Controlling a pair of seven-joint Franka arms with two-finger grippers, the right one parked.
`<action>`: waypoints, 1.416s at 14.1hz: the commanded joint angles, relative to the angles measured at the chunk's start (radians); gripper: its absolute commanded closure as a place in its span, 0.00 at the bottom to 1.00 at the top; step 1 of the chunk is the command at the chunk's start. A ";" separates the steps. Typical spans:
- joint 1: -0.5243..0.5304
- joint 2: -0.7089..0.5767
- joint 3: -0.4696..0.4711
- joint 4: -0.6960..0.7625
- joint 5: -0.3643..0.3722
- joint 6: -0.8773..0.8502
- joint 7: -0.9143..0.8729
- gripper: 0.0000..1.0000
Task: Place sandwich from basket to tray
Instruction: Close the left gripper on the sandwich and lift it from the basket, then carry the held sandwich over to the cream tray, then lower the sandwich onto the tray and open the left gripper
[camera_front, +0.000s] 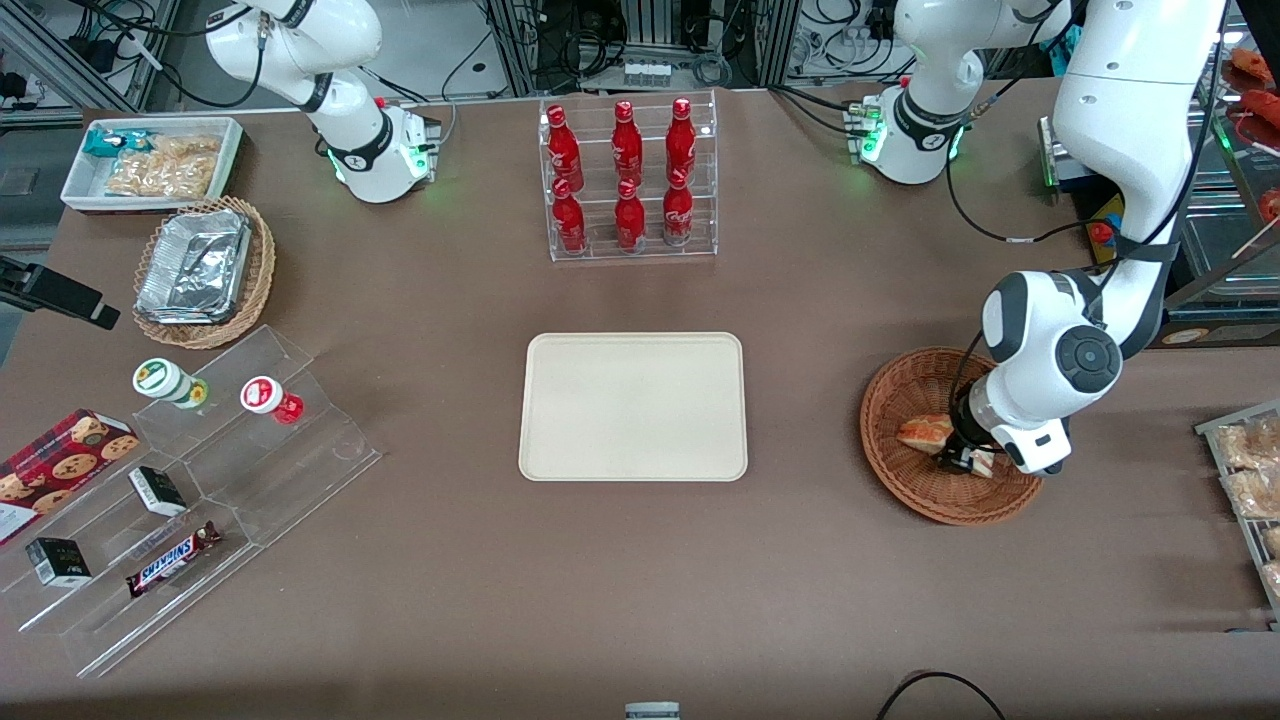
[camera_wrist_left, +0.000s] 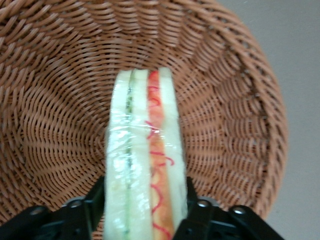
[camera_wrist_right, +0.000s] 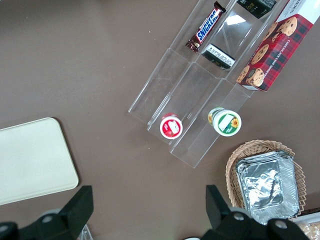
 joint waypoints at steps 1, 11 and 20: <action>-0.021 -0.034 -0.002 0.042 0.005 -0.061 0.068 0.87; -0.541 0.036 -0.002 0.371 0.038 -0.416 0.246 0.86; -0.788 0.441 -0.002 0.816 0.055 -0.439 0.257 0.82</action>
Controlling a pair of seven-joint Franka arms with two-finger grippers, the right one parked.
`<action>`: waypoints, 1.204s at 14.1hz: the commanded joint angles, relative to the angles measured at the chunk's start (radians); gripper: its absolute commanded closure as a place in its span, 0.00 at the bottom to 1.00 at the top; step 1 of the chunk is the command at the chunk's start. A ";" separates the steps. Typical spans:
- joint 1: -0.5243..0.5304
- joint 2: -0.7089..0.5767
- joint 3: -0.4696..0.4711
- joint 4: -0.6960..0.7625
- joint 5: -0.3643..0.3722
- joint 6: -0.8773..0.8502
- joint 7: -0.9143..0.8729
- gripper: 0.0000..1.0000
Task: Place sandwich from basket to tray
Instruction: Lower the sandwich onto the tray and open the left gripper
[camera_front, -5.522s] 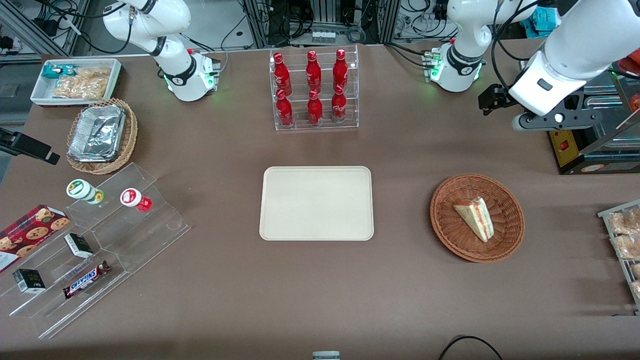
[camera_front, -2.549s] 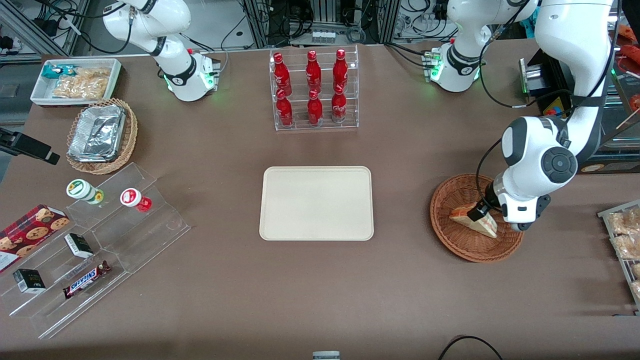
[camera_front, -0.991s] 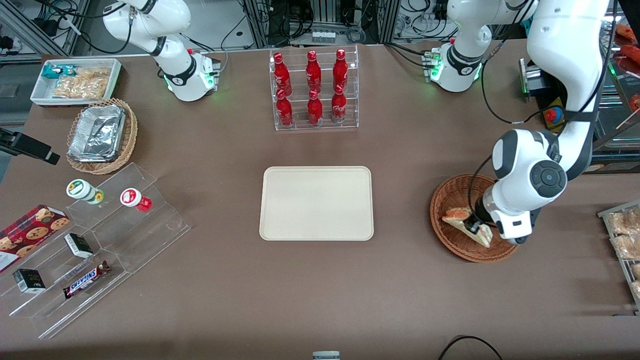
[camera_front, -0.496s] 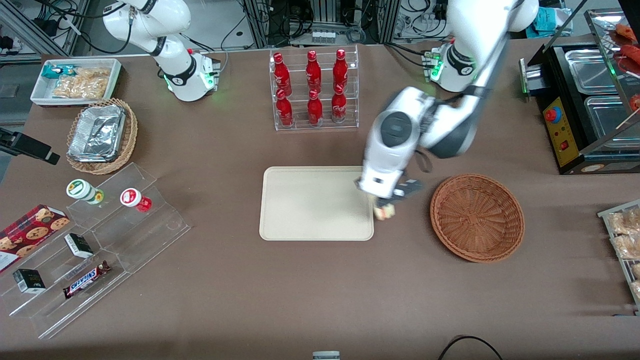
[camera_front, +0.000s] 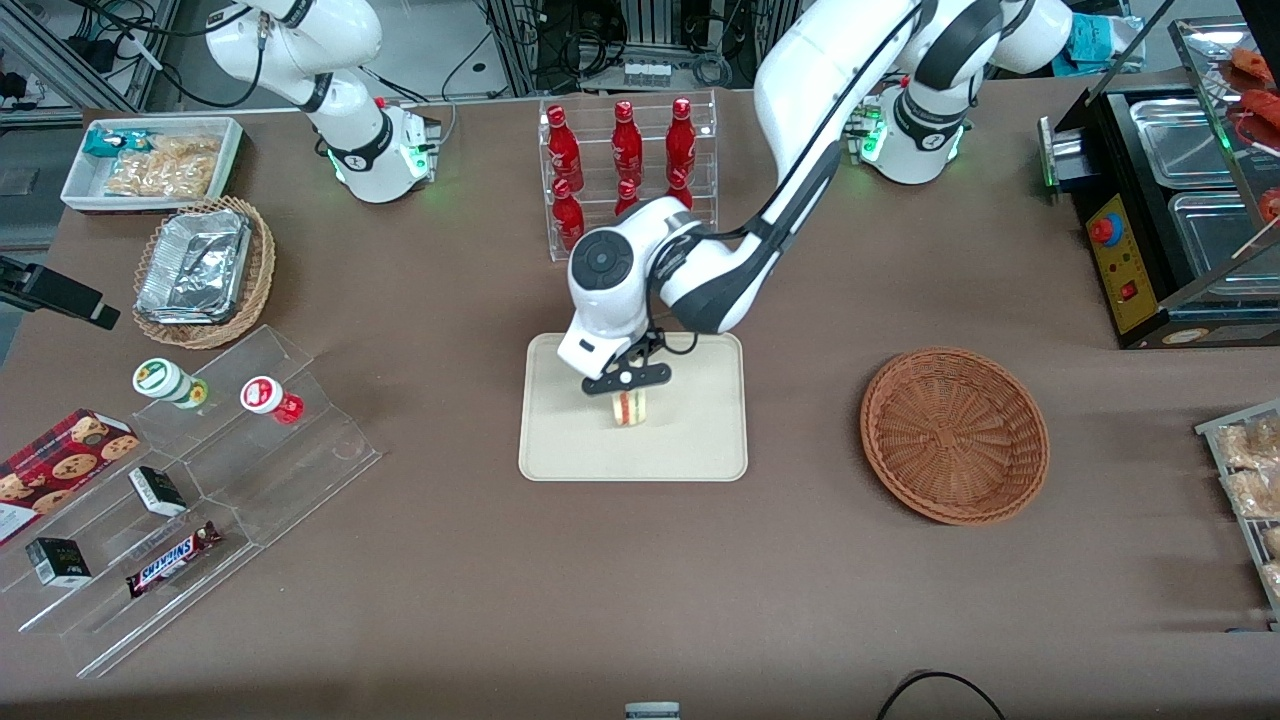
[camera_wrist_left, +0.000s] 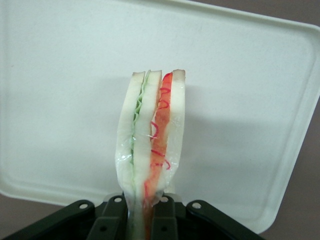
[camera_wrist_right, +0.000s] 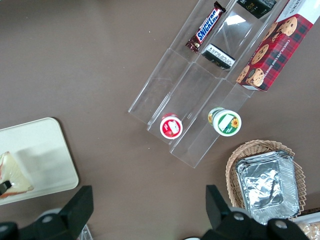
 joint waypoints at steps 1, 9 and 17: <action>-0.011 0.068 0.012 0.084 0.013 -0.033 0.035 0.81; -0.014 0.075 0.015 0.096 0.048 -0.038 0.069 0.00; 0.003 -0.248 0.157 0.020 0.059 -0.312 0.153 0.00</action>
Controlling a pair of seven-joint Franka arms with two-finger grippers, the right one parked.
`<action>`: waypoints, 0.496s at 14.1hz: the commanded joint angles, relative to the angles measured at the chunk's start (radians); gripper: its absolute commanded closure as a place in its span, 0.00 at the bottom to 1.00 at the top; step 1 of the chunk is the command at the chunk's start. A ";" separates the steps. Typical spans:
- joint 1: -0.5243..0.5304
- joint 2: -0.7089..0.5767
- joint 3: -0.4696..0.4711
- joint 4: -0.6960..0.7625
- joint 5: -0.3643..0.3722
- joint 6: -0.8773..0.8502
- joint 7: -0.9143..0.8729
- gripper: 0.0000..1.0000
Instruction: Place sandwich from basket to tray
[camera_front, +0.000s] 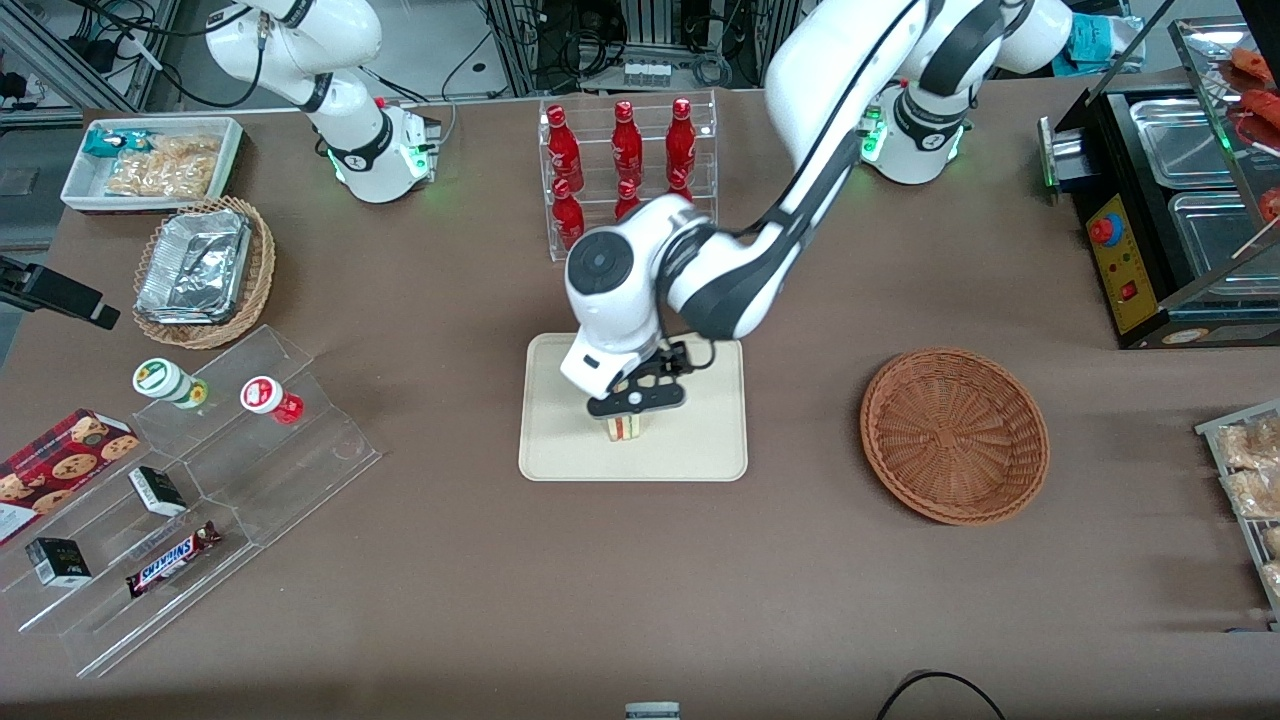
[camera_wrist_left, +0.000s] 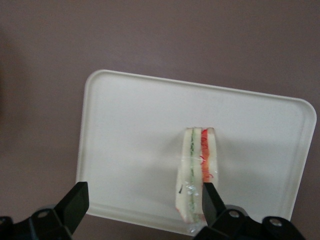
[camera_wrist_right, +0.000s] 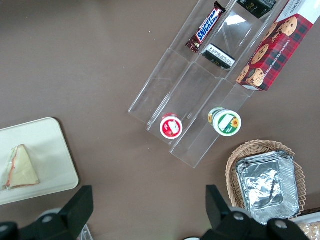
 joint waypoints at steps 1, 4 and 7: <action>-0.003 -0.204 0.096 -0.162 -0.044 -0.087 0.134 0.00; -0.003 -0.370 0.262 -0.255 -0.118 -0.232 0.411 0.00; -0.004 -0.444 0.420 -0.255 -0.124 -0.368 0.651 0.00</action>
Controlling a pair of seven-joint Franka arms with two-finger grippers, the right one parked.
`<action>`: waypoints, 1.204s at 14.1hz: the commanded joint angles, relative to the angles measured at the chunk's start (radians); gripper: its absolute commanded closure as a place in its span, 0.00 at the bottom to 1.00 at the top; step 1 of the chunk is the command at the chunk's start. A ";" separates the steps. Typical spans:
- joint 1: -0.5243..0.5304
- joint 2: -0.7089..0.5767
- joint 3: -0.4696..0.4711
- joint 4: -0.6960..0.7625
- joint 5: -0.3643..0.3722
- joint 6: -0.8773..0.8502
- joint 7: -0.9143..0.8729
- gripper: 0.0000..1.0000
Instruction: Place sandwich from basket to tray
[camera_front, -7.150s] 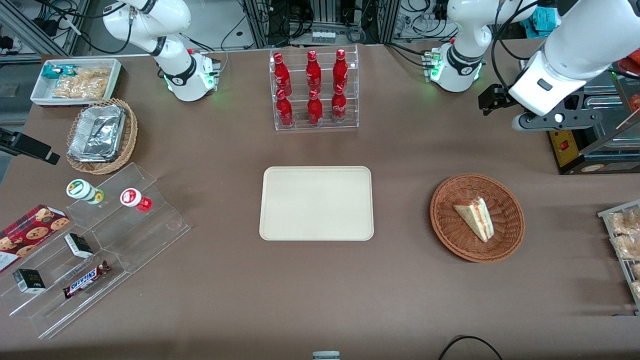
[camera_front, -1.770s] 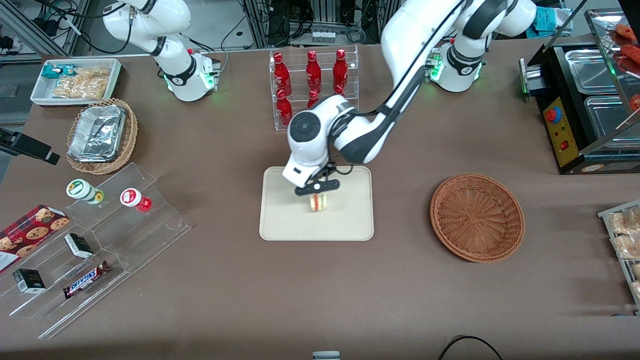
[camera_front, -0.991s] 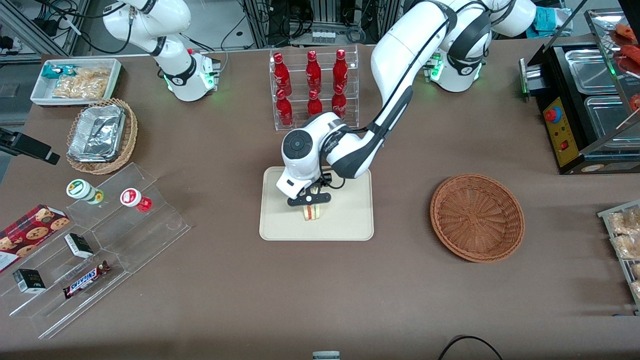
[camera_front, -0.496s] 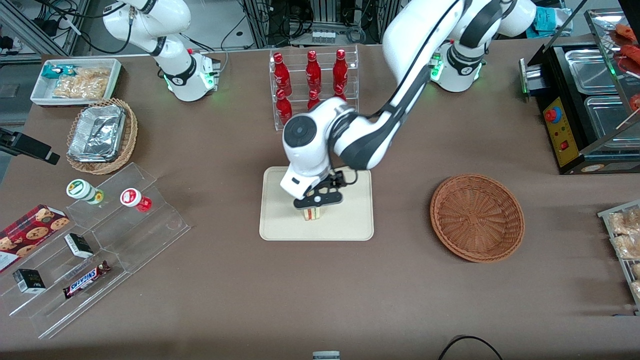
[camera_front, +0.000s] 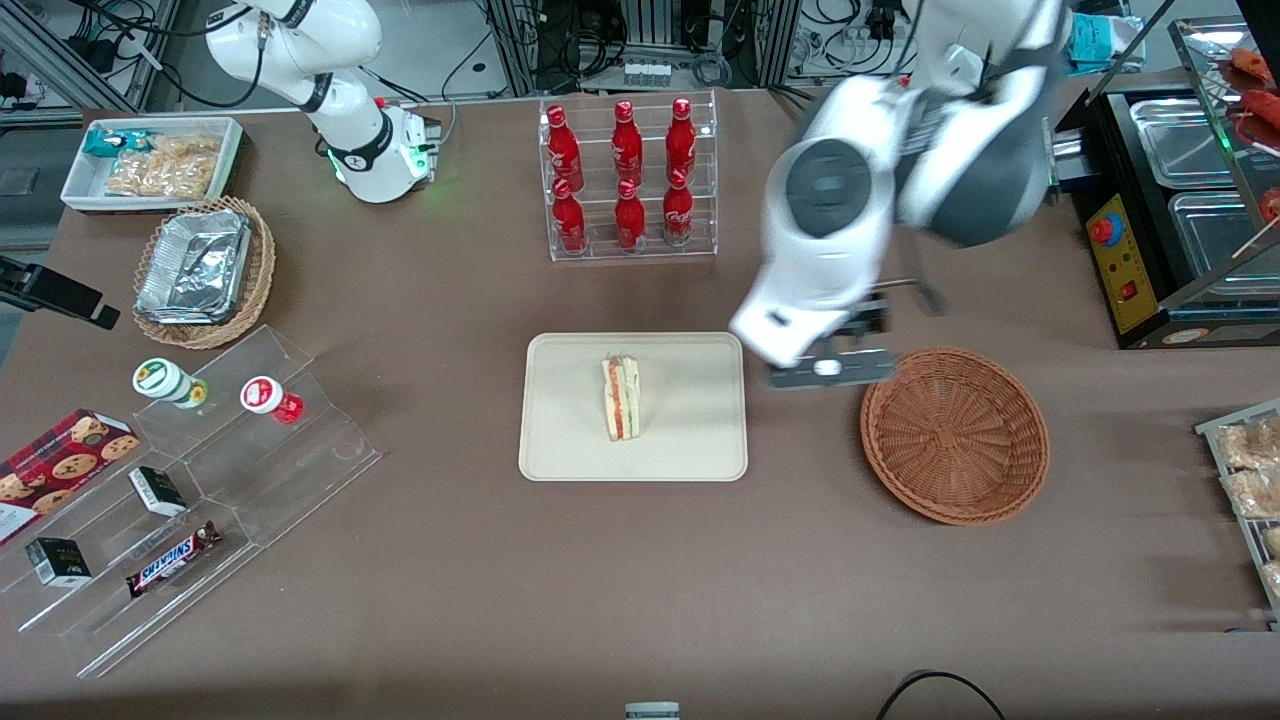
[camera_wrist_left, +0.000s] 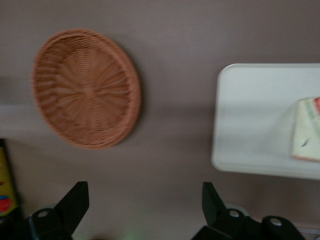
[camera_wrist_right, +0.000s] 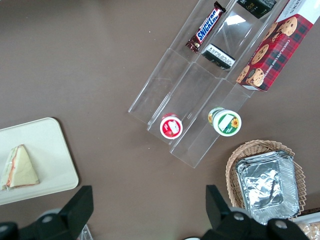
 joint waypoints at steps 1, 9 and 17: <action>-0.012 -0.091 0.110 -0.058 -0.023 -0.065 0.170 0.00; 0.660 -0.254 -0.511 -0.086 0.014 -0.165 0.214 0.00; 0.816 -0.358 -0.675 -0.186 0.012 -0.160 0.175 0.00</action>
